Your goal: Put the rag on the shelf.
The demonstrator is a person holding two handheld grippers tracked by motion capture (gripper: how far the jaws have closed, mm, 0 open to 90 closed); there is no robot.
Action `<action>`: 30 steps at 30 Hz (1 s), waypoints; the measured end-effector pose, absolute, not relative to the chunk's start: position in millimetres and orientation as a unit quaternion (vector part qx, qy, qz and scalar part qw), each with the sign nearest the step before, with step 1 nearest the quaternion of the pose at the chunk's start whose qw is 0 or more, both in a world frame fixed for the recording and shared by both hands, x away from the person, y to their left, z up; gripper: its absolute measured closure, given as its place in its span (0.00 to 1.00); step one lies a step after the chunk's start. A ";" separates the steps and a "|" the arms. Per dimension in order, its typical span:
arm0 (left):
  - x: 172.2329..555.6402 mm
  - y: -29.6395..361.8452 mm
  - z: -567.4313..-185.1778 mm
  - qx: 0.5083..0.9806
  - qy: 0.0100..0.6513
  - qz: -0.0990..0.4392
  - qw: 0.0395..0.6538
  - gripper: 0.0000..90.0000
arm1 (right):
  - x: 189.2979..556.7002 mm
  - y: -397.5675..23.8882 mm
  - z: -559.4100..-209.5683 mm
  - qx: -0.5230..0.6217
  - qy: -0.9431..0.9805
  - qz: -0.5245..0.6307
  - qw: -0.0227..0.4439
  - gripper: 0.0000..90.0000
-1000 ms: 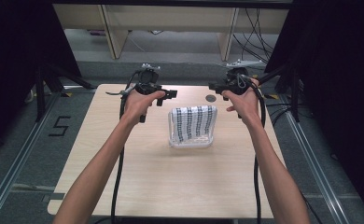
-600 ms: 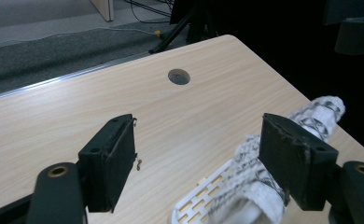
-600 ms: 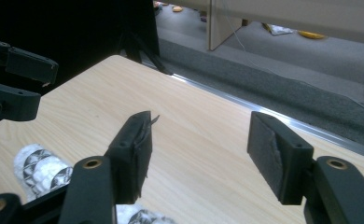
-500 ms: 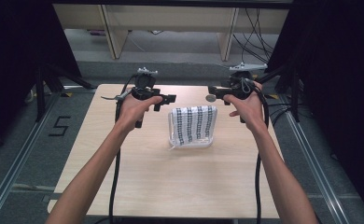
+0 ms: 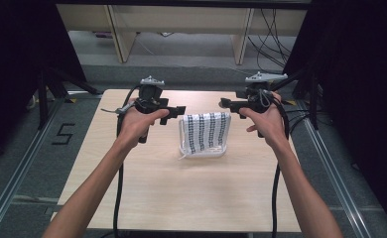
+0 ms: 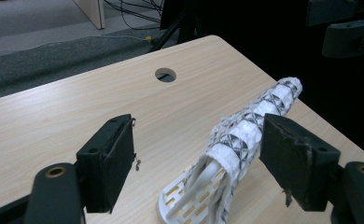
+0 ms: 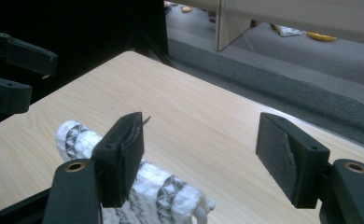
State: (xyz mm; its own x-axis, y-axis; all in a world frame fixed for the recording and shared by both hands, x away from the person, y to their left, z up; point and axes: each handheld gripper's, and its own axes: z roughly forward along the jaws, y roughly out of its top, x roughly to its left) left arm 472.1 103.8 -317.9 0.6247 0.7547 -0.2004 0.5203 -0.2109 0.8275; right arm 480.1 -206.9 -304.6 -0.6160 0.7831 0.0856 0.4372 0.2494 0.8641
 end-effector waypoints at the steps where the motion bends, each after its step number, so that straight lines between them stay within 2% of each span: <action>1: 470.2 103.7 -318.7 0.765 0.418 0.125 0.475 0.28 | 480.1 -206.9 -304.6 0.397 0.768 0.467 0.185 0.37; 30: 429.4 116.9 -334.6 0.764 0.394 0.116 0.498 0.27 | 444.6 -210.7 -312.6 0.378 0.769 0.483 0.182 0.34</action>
